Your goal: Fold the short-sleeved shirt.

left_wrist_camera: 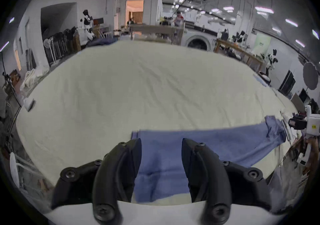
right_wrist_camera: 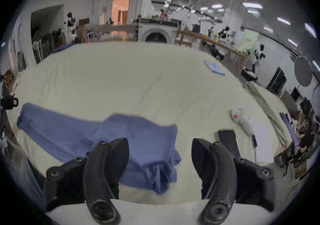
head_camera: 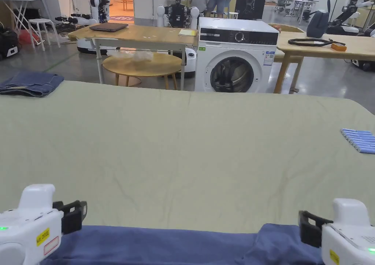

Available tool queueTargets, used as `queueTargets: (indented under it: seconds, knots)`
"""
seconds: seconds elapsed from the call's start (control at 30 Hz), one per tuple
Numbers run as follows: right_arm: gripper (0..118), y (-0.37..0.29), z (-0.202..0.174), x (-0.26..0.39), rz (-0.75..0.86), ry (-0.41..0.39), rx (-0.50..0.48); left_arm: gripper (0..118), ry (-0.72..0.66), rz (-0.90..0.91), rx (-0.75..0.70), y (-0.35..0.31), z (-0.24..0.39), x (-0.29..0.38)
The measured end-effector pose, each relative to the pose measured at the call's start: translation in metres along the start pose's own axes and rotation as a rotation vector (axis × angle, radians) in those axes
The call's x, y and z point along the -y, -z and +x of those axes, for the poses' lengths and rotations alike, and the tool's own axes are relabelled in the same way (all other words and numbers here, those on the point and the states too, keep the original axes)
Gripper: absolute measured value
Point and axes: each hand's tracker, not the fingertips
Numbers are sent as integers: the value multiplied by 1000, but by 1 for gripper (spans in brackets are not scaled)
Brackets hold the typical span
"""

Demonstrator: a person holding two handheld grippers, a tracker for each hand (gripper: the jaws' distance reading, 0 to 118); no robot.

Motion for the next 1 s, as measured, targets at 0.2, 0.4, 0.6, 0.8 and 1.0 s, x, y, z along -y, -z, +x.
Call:
queueTargets:
  seconds: [0.2, 0.4, 0.6, 0.8, 1.0]
  knots:
    - [77, -8, -52, -10, 276, 38, -21, 46, 72, 220, -42, -7, 38, -16]
    - [32, -8, -84, -21, 331, 51, -41, 20, 133, 336, -100, -16, 59, -23]
    - [0, -8, -94, -22, 334, 60, -53, 0, 84, 258, -71, -30, 45, -28]
    - [0, -3, -98, -21, 310, 50, -72, 0, -66, 65, 17, -31, -21, -8]
    - [0, 2, -104, -18, 295, 22, -88, 0, -239, -205, 181, -13, -91, 10]
